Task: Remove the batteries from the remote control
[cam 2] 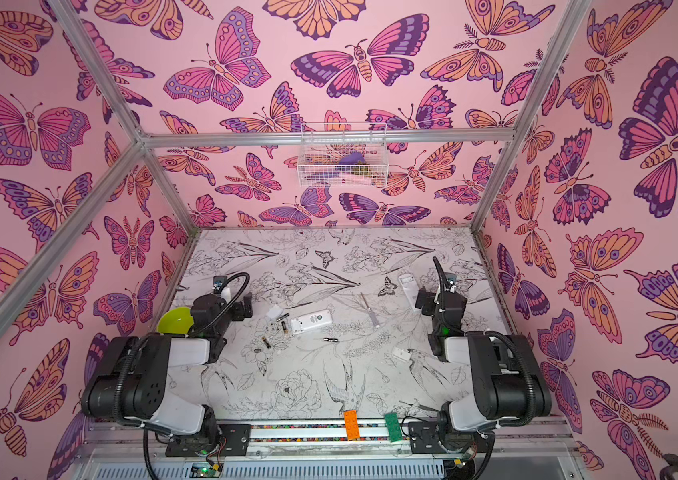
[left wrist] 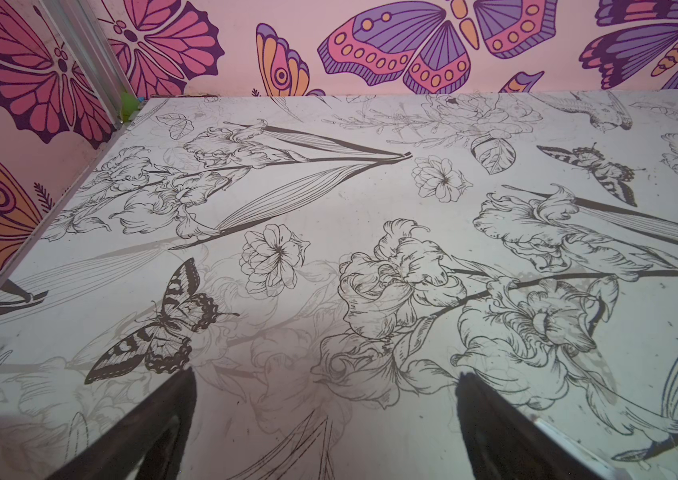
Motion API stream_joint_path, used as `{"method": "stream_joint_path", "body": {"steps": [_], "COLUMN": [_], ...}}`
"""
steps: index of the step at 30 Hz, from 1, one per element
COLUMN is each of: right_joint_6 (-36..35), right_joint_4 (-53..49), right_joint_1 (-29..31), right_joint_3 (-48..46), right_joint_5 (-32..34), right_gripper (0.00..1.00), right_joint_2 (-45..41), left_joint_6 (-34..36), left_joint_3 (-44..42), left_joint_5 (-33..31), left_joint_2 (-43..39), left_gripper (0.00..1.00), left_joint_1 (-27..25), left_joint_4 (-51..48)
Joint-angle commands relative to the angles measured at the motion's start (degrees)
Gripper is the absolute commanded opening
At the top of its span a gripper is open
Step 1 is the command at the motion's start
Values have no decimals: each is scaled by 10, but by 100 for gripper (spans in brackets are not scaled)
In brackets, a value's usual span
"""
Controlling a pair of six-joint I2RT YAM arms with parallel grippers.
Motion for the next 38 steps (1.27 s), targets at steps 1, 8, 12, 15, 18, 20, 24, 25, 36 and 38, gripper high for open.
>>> {"method": "stream_joint_path", "body": {"steps": [1, 8, 12, 15, 18, 20, 24, 25, 36, 38], "right_joint_6": [-2, -32, 5, 12, 1, -1, -1, 0, 2, 1], "right_joint_4": [-3, 79, 146, 47, 18, 31, 4, 4, -4, -1], "right_joint_1": [3, 14, 14, 12, 16, 16, 16, 16, 16, 16], "right_joint_3": [8, -44, -75, -22, -2, -3, 3, 3, 8, 5], "right_joint_5": [3, -33, 43, 63, 46, 50, 48, 48, 51, 49], "right_gripper": [99, 99, 99, 99, 99, 99, 99, 99, 99, 99], "right_joint_2": [2, -11, -4, 2, 2, 9, 2, 1, 2, 1], "left_joint_6": [1, 1, 1, 1, 1, 1, 1, 1, 1, 1], "left_joint_3": [-3, -2, -3, -3, -2, -3, -3, -3, -3, -3], "left_joint_5": [-5, -5, -5, -5, -5, -5, -4, -4, -5, -4], "left_joint_2": [0, -1, -1, 0, 0, 0, 0, 0, 0, -1], "left_gripper": [99, 99, 99, 99, 99, 99, 99, 99, 99, 99], "left_joint_1": [-2, -2, -2, -1, -1, -1, -1, -1, -1, -1], "left_joint_4": [12, 12, 12, 12, 12, 12, 12, 12, 12, 12]}}
